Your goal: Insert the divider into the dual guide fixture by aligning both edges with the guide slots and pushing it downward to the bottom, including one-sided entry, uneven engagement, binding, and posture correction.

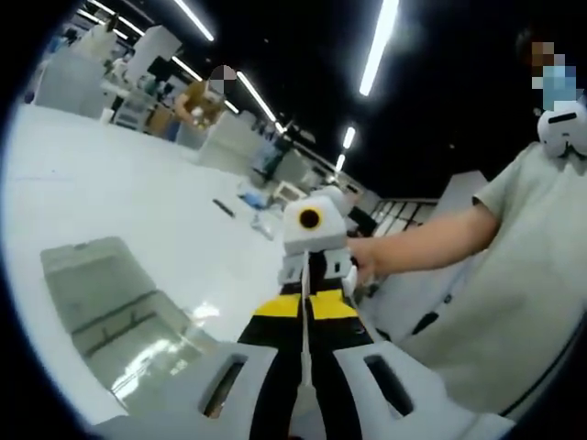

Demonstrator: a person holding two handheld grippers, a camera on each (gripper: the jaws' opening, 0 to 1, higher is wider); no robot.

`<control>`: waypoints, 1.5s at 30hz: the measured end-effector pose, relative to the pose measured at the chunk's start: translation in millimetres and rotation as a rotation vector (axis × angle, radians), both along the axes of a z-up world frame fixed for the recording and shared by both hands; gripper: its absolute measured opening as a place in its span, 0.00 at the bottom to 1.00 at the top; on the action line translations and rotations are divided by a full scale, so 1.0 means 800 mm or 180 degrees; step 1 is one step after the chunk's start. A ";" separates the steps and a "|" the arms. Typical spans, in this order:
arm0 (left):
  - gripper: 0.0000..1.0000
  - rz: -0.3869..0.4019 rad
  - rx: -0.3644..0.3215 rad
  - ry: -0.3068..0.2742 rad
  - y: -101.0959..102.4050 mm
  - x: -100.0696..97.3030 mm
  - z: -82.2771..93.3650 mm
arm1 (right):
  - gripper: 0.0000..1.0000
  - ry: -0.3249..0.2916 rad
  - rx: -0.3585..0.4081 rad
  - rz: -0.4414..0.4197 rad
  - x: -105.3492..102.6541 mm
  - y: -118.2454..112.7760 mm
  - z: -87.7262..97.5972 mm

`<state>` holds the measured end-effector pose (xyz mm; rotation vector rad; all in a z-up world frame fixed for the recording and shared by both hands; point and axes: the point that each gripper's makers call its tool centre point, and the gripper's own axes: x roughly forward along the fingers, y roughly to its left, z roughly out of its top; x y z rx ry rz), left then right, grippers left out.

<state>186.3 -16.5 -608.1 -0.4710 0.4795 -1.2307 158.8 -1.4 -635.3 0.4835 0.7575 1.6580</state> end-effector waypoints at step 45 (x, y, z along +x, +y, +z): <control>0.17 0.0506 0.0884 -0.0126 0.044 0.015 -0.049 | 0.00 -0.0400 -0.0878 -0.0378 0.029 -0.012 -0.033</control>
